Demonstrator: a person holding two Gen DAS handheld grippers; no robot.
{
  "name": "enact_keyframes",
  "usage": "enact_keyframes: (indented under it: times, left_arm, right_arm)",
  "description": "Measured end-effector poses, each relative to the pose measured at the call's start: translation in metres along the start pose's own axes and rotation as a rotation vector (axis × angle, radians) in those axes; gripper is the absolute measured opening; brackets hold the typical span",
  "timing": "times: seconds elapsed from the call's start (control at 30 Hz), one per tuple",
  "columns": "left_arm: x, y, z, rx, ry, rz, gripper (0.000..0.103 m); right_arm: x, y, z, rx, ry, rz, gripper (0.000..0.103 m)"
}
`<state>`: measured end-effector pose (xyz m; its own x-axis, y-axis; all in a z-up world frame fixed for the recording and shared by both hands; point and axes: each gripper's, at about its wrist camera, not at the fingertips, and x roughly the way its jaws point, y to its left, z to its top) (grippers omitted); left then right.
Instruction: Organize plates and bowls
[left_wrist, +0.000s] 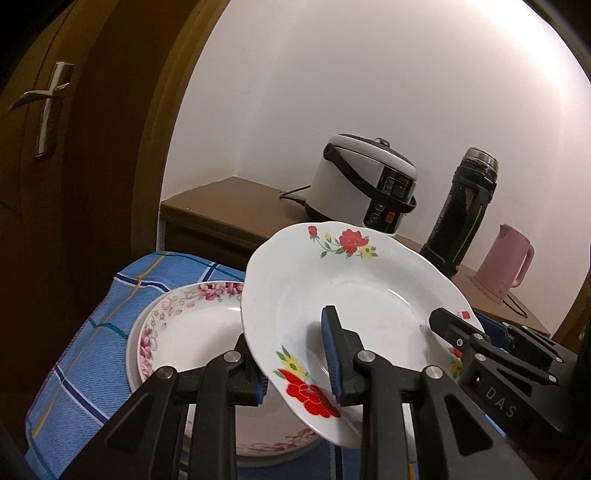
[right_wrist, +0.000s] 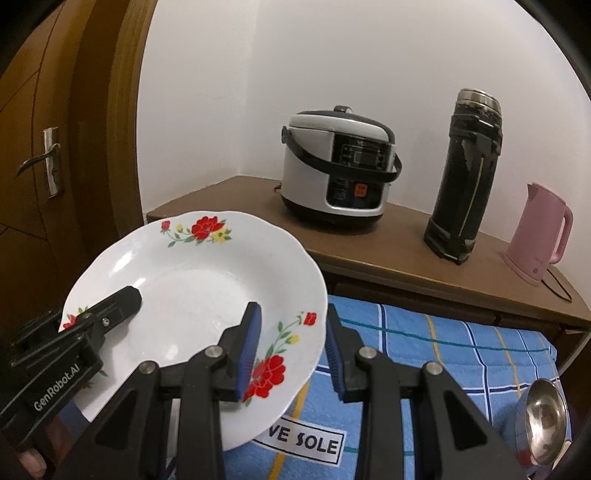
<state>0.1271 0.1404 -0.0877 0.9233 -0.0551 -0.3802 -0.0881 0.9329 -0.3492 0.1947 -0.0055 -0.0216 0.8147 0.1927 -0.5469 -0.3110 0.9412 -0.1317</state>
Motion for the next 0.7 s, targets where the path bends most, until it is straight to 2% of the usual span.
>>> enact_keyframes:
  times: [0.37,0.7]
  left_arm:
    - [-0.002,0.010,0.002,-0.039,-0.030,0.042,0.027]
    - [0.001,0.020,0.004,-0.081,-0.026,0.085,0.027]
  right_arm:
    - [0.006,0.011,0.005,-0.028,-0.012,0.023,0.034]
    - [0.021,0.022,0.011,-0.048,-0.015,0.058,0.034]
